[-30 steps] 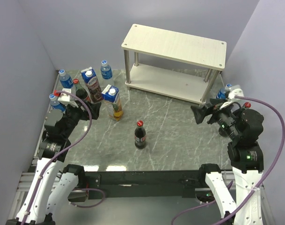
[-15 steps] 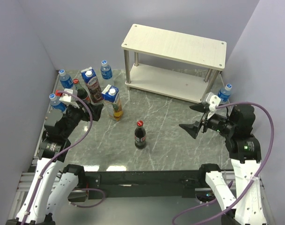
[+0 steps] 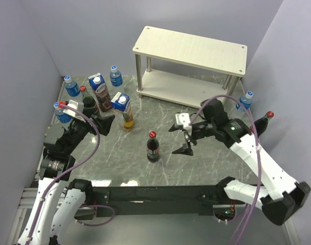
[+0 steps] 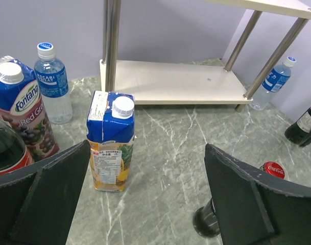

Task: Place and organize the beverage onto the shelf
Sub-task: Pick up the drink from the center of the board, then adjust the drink.

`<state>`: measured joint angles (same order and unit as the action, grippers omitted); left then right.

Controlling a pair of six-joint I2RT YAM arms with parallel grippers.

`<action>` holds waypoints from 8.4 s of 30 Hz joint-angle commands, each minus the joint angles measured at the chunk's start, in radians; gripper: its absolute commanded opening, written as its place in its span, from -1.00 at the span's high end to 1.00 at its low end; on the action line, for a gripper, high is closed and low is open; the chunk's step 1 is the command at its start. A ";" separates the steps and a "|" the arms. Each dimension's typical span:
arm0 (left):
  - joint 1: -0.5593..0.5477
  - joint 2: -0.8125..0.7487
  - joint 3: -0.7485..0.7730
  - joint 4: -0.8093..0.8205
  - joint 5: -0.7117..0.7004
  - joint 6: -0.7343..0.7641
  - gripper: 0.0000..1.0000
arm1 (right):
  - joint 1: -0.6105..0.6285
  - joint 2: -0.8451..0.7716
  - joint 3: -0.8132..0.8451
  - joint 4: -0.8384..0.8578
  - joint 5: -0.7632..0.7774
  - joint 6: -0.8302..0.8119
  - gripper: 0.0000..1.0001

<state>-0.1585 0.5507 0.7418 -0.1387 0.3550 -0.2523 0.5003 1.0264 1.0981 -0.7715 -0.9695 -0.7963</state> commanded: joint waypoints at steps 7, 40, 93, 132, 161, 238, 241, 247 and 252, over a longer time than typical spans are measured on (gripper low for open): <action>0.004 -0.012 0.001 0.054 0.024 0.019 -0.99 | 0.141 0.199 0.105 0.170 0.046 0.032 -0.95; 0.004 -0.020 -0.001 0.060 0.062 0.018 -0.99 | 0.236 0.408 0.161 0.248 0.035 0.192 -0.06; -0.748 0.672 0.313 0.113 -0.237 -0.001 -0.99 | 0.017 0.136 0.442 0.206 0.525 0.914 1.00; -0.932 0.864 0.496 0.005 -0.567 0.097 0.99 | 0.007 0.089 0.356 0.255 0.514 0.911 1.00; -0.902 0.703 0.333 0.186 -0.507 0.068 0.99 | -0.160 -0.035 0.324 0.275 0.332 0.901 -0.58; -0.426 1.293 1.675 0.160 -0.364 0.205 0.99 | -0.421 -0.351 -0.311 0.474 -0.043 0.600 -0.56; -0.426 1.197 1.589 0.142 -0.320 0.144 0.99 | -0.421 -0.365 -0.322 0.483 -0.092 0.543 -0.57; -0.426 1.039 1.463 0.044 -0.176 -0.011 0.99 | -0.419 -0.335 -0.270 0.549 -0.195 0.489 -0.57; -0.427 0.887 1.277 0.057 -0.108 -0.116 0.99 | -0.413 -0.235 -0.103 0.688 -0.199 0.691 -0.57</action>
<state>-0.5835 1.5803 2.0518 -0.2958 0.1574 -0.2573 0.0849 0.7506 0.8764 -0.2539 -1.1389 -0.2314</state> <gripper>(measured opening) 0.647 0.784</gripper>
